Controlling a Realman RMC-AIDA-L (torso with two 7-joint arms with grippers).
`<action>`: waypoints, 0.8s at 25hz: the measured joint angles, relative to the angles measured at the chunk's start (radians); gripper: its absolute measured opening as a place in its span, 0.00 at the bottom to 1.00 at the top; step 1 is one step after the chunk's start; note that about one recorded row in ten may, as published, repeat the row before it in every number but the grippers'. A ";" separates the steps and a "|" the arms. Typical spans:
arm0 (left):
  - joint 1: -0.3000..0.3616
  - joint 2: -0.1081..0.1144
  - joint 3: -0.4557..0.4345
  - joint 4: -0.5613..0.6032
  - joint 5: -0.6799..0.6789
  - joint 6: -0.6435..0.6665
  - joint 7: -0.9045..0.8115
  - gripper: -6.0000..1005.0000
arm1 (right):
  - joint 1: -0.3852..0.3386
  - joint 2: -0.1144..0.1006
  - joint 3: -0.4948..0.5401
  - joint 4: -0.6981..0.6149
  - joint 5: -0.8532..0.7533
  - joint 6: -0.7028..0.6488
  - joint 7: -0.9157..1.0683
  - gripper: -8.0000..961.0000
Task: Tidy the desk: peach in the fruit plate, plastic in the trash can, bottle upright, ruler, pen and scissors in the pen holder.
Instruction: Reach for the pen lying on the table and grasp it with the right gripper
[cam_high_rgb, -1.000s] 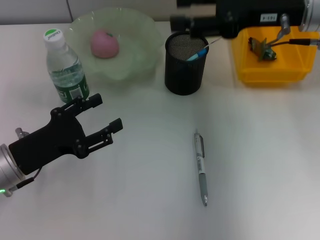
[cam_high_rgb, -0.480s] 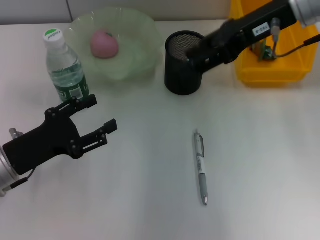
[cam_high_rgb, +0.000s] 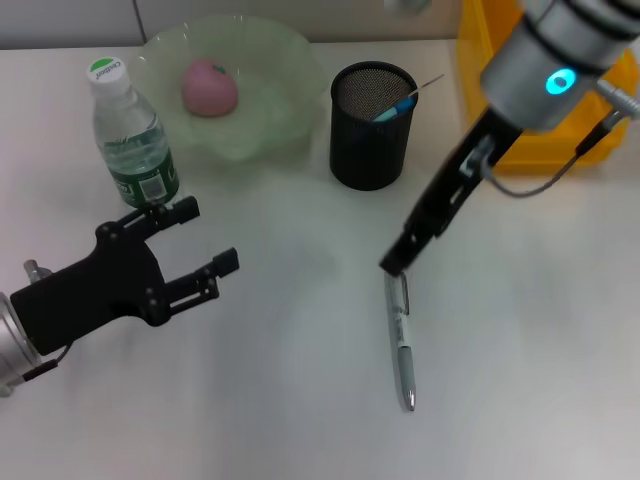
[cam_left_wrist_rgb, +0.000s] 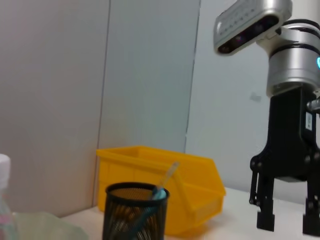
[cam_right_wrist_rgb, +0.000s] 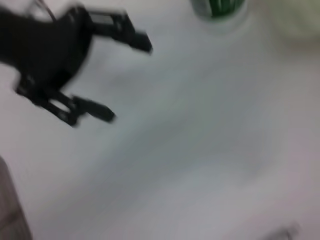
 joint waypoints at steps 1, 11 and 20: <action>-0.001 0.000 0.001 0.002 0.005 -0.001 0.000 0.79 | 0.011 0.012 -0.020 0.008 -0.030 0.000 0.014 0.71; -0.004 -0.006 0.007 0.006 0.022 -0.011 0.005 0.79 | 0.105 0.030 -0.199 0.164 -0.055 0.078 0.137 0.70; -0.001 -0.008 0.007 0.000 0.020 -0.006 0.002 0.79 | 0.142 0.031 -0.340 0.263 0.031 0.188 0.234 0.70</action>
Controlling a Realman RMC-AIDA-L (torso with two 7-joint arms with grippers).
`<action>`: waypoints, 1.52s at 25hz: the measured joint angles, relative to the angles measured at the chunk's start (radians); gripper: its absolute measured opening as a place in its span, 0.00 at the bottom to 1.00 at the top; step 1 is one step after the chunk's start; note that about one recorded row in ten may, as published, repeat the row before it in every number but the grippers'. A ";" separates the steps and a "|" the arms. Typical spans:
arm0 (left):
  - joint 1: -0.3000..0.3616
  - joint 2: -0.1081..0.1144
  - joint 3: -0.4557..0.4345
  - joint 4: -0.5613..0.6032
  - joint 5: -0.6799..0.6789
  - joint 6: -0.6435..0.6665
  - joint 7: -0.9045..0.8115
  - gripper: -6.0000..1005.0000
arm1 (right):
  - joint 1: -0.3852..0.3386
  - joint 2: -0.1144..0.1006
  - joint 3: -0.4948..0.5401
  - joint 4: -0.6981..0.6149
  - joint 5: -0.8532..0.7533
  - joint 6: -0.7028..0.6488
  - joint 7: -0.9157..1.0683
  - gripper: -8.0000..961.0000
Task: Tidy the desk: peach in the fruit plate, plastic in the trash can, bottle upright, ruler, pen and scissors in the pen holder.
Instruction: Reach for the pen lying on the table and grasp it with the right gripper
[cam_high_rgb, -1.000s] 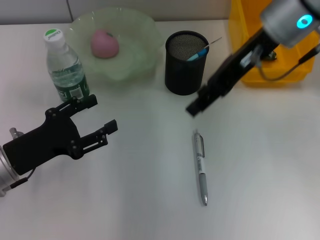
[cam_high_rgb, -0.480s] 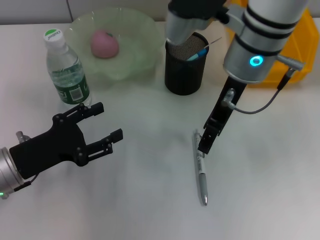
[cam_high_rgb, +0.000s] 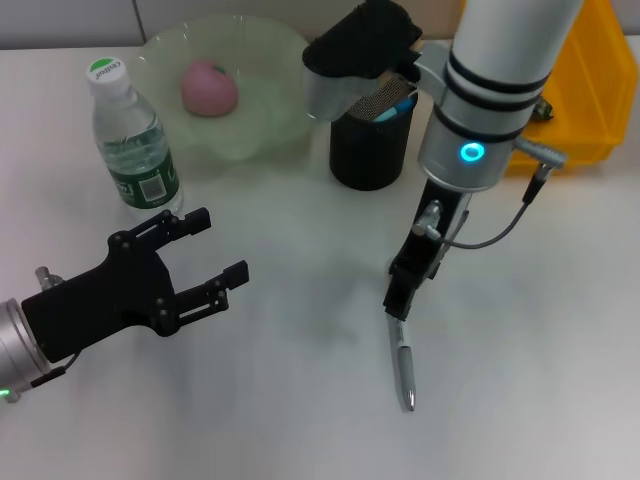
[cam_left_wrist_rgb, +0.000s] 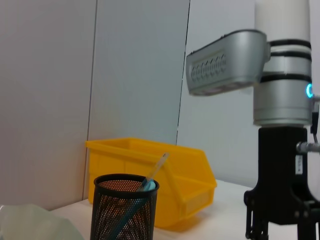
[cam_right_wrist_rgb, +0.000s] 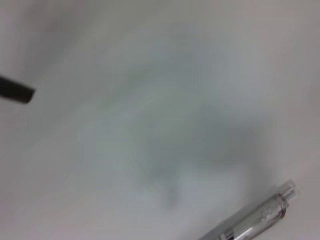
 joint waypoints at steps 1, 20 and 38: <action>0.001 0.000 0.000 0.000 0.000 0.002 -0.003 0.79 | -0.001 0.000 -0.013 0.003 0.010 0.011 0.015 0.70; 0.005 -0.001 -0.008 -0.015 -0.004 0.020 0.001 0.79 | -0.003 0.000 -0.029 0.092 0.018 0.067 0.214 0.70; 0.014 0.000 -0.009 -0.013 -0.004 0.051 0.003 0.79 | -0.014 0.000 -0.175 0.079 0.102 0.124 0.207 0.69</action>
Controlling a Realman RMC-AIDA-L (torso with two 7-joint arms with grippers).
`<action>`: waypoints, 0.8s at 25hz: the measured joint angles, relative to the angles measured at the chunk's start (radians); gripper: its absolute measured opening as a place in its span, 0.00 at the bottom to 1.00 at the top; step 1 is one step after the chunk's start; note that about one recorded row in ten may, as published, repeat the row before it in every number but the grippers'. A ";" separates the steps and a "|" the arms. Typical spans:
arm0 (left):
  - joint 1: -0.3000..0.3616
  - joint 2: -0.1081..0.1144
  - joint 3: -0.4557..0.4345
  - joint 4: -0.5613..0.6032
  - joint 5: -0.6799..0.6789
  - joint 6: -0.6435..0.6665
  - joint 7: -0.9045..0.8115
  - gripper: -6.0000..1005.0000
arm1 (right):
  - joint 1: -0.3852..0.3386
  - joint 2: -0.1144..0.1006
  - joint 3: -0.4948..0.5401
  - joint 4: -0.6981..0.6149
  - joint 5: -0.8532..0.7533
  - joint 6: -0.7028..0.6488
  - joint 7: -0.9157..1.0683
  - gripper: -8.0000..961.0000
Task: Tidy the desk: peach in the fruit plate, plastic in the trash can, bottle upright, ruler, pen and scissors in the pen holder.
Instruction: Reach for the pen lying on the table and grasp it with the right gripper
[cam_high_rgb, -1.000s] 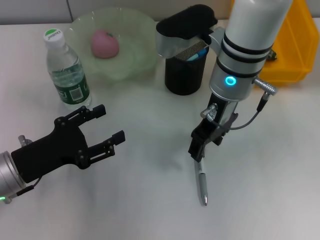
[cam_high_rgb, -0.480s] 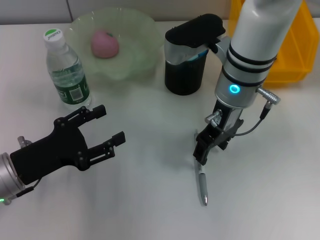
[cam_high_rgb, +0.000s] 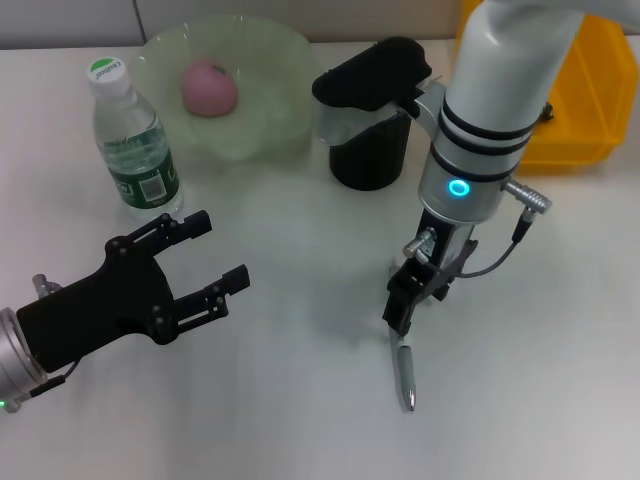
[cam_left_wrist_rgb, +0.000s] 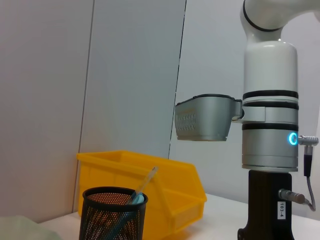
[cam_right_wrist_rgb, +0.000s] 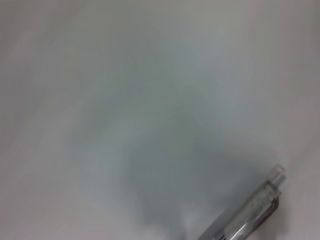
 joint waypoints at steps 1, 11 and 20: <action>0.000 0.000 0.000 0.000 0.000 0.000 0.000 0.79 | 0.000 0.000 -0.011 -0.008 0.000 0.000 0.000 0.69; 0.000 0.000 0.000 -0.001 -0.001 0.000 0.000 0.79 | -0.002 0.000 -0.041 -0.031 0.017 0.003 -0.010 0.68; -0.001 0.000 0.000 0.001 -0.001 0.000 0.000 0.79 | 0.008 0.000 -0.124 -0.032 0.087 0.012 -0.028 0.67</action>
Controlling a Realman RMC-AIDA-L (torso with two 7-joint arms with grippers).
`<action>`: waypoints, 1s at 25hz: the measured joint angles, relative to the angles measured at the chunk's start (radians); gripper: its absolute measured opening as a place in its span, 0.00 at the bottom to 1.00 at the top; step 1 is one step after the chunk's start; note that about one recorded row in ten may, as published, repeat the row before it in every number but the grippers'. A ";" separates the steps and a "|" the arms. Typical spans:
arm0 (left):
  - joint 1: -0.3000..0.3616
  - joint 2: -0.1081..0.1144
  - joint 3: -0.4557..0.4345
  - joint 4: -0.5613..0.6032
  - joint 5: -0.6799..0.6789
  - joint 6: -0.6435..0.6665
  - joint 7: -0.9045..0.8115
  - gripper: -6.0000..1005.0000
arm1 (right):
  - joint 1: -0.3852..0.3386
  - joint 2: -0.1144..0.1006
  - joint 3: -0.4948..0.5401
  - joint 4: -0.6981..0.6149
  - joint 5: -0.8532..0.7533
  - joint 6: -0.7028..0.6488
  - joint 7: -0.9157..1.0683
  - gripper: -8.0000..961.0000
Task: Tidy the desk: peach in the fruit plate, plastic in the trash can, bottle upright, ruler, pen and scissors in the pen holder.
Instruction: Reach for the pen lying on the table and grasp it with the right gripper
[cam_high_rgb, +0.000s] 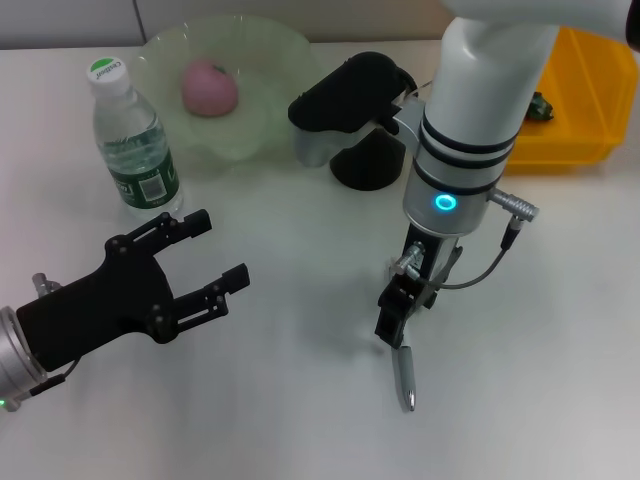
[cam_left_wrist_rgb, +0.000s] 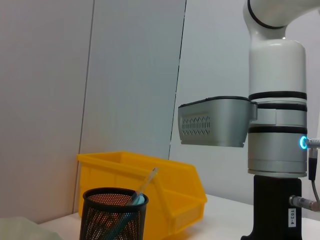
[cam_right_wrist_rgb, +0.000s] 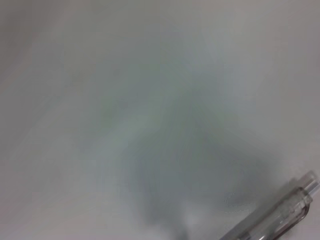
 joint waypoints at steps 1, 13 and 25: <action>0.000 0.000 0.000 0.000 0.000 0.000 0.000 0.79 | 0.001 0.000 -0.004 0.000 0.002 0.002 0.000 0.67; -0.006 0.000 0.000 0.000 0.000 -0.001 0.000 0.79 | -0.006 0.000 -0.012 0.004 0.002 0.011 0.000 0.67; -0.006 0.000 0.000 0.000 0.000 -0.001 0.000 0.79 | -0.007 0.000 -0.059 -0.007 0.027 0.025 -0.004 0.66</action>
